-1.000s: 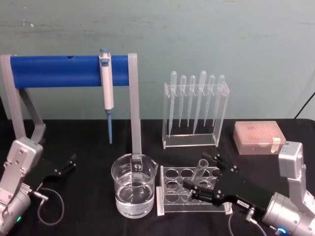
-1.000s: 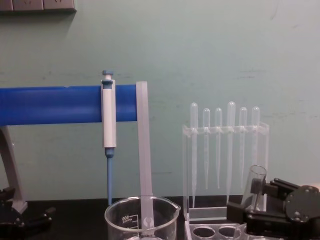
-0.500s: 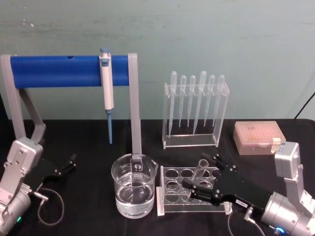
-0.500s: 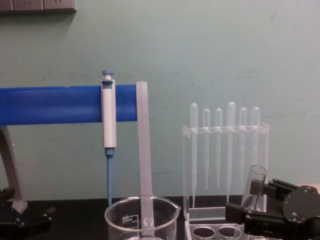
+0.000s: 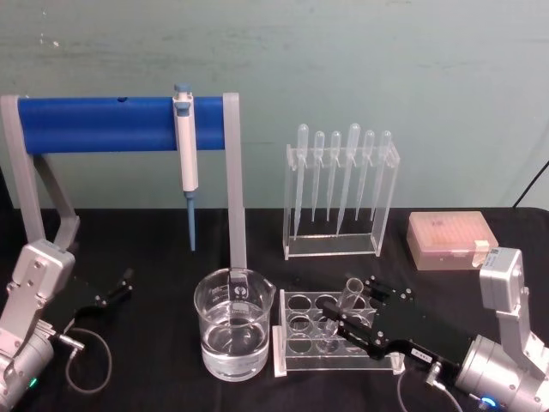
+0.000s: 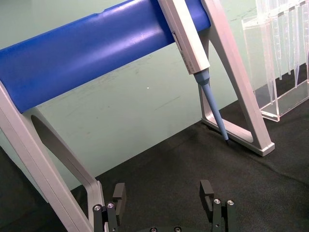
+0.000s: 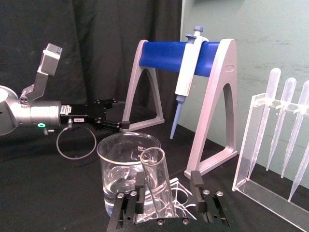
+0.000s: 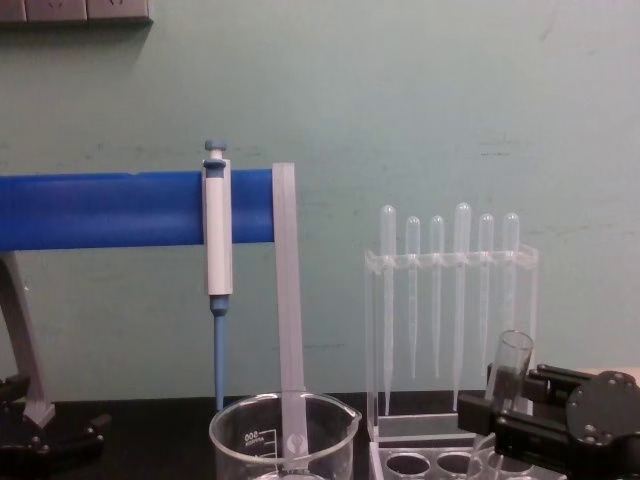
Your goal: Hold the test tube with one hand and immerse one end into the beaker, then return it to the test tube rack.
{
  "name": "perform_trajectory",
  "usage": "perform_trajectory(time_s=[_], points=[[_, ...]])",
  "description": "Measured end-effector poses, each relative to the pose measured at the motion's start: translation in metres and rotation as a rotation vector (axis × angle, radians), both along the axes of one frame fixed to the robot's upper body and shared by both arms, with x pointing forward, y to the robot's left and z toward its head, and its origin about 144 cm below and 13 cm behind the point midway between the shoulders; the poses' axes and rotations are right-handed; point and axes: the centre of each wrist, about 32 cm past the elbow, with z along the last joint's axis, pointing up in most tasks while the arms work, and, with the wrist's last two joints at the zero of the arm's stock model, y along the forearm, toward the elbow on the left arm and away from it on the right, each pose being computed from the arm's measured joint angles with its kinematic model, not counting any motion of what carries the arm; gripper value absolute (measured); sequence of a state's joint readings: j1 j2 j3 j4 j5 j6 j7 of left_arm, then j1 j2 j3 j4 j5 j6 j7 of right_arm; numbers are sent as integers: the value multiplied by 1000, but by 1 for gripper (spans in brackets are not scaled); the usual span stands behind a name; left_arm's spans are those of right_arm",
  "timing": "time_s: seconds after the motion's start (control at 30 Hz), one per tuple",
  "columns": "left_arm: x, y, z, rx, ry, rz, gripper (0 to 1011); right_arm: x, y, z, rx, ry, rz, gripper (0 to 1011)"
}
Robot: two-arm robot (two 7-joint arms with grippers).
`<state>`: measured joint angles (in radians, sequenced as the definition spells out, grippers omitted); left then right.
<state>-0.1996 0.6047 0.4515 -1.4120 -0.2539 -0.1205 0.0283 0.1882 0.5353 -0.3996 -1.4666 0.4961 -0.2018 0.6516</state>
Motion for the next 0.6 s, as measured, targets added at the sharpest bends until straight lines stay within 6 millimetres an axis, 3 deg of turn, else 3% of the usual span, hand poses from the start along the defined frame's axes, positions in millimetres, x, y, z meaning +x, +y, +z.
perform_trajectory(time_s=[0.33, 0.4, 0.6], points=[[0, 0, 0, 0, 0, 0, 1000, 0, 0, 0, 1, 0, 0, 273], [0, 0, 0, 0, 0, 0, 1000, 0, 0, 0, 1, 0, 0, 229], [0, 0, 0, 0, 0, 0, 1000, 0, 0, 0, 1, 0, 1, 225]])
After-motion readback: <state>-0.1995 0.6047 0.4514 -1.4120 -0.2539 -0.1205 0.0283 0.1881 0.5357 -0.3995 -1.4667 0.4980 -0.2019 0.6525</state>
